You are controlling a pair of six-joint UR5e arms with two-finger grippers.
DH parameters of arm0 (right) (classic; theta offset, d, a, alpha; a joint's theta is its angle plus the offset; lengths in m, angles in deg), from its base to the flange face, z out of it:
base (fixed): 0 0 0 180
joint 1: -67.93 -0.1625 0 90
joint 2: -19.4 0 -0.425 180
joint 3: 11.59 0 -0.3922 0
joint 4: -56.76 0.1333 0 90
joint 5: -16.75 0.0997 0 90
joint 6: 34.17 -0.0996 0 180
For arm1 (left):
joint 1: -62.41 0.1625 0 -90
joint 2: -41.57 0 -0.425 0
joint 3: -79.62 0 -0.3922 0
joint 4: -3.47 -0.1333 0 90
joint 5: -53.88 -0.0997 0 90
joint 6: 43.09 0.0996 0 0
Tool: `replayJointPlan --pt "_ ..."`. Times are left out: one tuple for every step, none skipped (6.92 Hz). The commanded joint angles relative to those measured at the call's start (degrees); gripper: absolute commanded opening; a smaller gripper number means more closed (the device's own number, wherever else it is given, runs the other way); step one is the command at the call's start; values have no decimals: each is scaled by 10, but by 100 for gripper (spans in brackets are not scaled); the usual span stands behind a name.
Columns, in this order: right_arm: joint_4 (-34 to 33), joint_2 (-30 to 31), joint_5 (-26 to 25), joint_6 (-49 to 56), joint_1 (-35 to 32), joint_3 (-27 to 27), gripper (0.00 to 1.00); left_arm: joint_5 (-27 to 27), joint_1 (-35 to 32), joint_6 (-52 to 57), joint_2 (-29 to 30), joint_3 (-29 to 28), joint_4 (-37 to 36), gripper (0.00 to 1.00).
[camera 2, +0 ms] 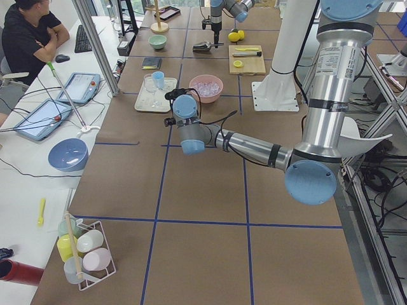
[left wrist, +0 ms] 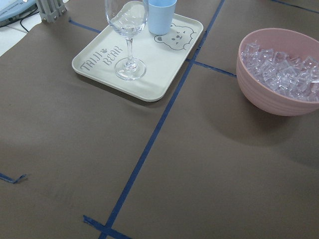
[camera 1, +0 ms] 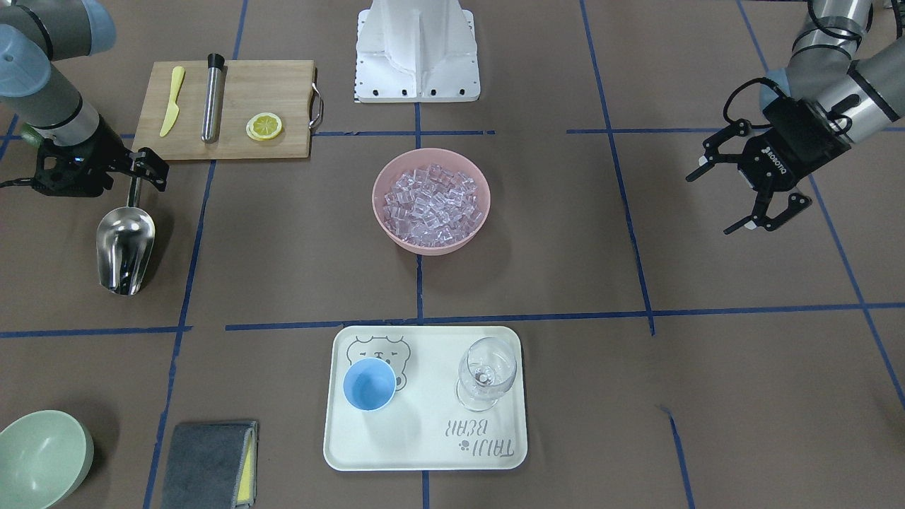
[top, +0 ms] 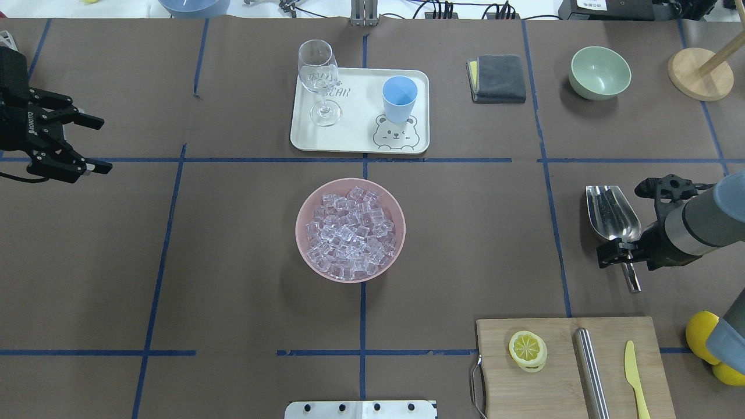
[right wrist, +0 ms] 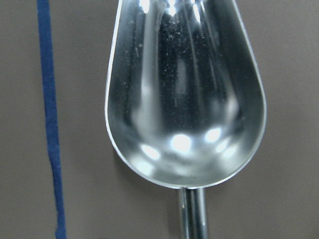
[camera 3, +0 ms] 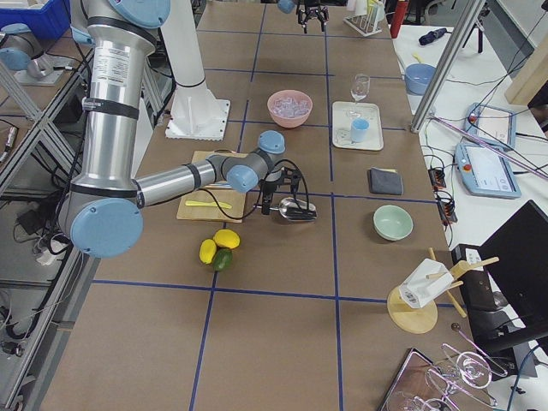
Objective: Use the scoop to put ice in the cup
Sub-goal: 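Reach the right gripper to the metal scoop handle and grasp it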
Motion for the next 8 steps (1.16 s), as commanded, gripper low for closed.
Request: replayJointPlan --pt "0 -5 1 2 4 -8 76 0 -1 2 1 -1 1 100" --pt "0 -5 6 3 3 -8 61 0 0 2 1 -1 0 100" --pt "0 -4 8 8 3 -10 41 0 0 1 4 -1 1 100" --pt "1 -2 10 16 2 -9 14 0 -1 1 4 -1 1 100" --pt "2 -1 12 19 0 -6 0 0 -1 2 4 -1 1 100" --pt "2 1 17 26 -8 -2 0 0 0 1 5 -1 1 100" --pt "-2 3 19 26 -30 16 0 0 0 2 5 -1 1 100" --pt "-5 3 29 26 -68 54 0 0 0 2 6 1 1 100"
